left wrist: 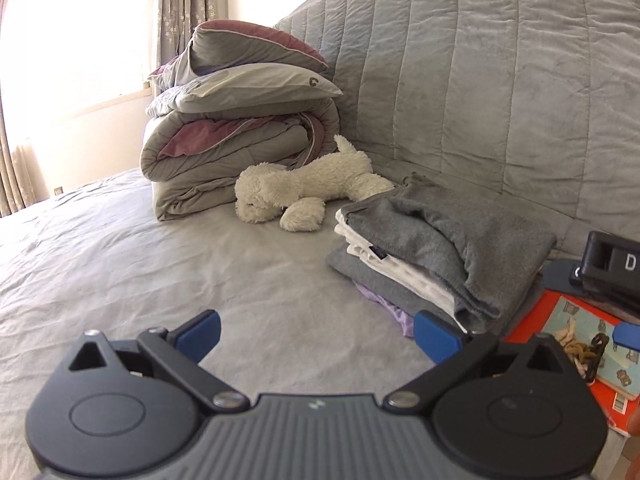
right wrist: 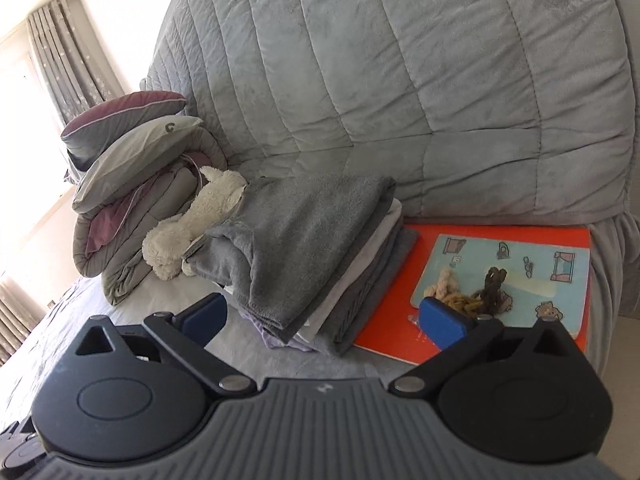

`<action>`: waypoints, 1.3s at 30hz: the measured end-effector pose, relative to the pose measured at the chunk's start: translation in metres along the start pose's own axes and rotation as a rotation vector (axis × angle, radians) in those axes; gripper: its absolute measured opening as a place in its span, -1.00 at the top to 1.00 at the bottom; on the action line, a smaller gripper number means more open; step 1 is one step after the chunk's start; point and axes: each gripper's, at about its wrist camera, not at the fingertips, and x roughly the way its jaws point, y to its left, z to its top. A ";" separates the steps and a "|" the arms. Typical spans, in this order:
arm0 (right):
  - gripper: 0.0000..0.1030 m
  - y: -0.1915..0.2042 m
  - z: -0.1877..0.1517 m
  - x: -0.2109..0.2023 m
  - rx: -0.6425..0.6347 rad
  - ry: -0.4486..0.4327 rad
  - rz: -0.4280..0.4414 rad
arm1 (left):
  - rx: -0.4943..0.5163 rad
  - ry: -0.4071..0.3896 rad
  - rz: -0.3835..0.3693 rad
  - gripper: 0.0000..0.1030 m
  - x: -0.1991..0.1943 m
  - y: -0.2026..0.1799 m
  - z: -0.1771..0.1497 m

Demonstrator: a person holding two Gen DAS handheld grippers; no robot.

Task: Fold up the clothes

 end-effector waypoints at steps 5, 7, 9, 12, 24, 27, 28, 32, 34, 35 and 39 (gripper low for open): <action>-1.00 -0.004 -0.006 0.010 0.007 -0.008 -0.023 | -0.015 0.007 0.019 -0.99 0.013 -0.004 0.002; -1.00 -0.005 -0.006 0.013 0.014 -0.010 -0.033 | -0.009 0.014 0.020 -0.99 0.018 -0.009 0.002; -1.00 -0.005 -0.005 0.015 0.018 -0.019 -0.056 | 0.002 0.020 0.011 -0.99 0.024 -0.014 0.001; -1.00 -0.003 -0.007 0.024 -0.007 -0.023 -0.106 | 0.033 0.015 0.017 -0.99 0.029 -0.022 0.000; -1.00 0.000 -0.006 0.036 -0.040 -0.049 -0.173 | 0.060 -0.015 0.059 -0.99 0.044 -0.031 0.001; -1.00 0.001 -0.006 0.037 -0.035 -0.048 -0.169 | 0.058 -0.014 0.040 -0.99 0.044 -0.031 0.000; -1.00 0.002 -0.006 0.036 -0.037 -0.049 -0.170 | 0.060 -0.017 0.030 -0.99 0.044 -0.031 0.000; -1.00 0.006 -0.007 0.036 -0.064 -0.044 -0.171 | 0.063 -0.027 -0.001 -0.99 0.043 -0.030 -0.001; -1.00 0.008 -0.008 0.036 -0.080 -0.046 -0.174 | 0.057 -0.019 -0.012 -0.99 0.044 -0.027 -0.002; -1.00 0.010 -0.008 0.036 -0.086 -0.048 -0.176 | 0.057 -0.015 -0.010 -0.99 0.045 -0.026 -0.002; -1.00 0.013 -0.009 0.036 -0.107 -0.048 -0.181 | 0.047 -0.010 0.004 -0.99 0.046 -0.023 -0.001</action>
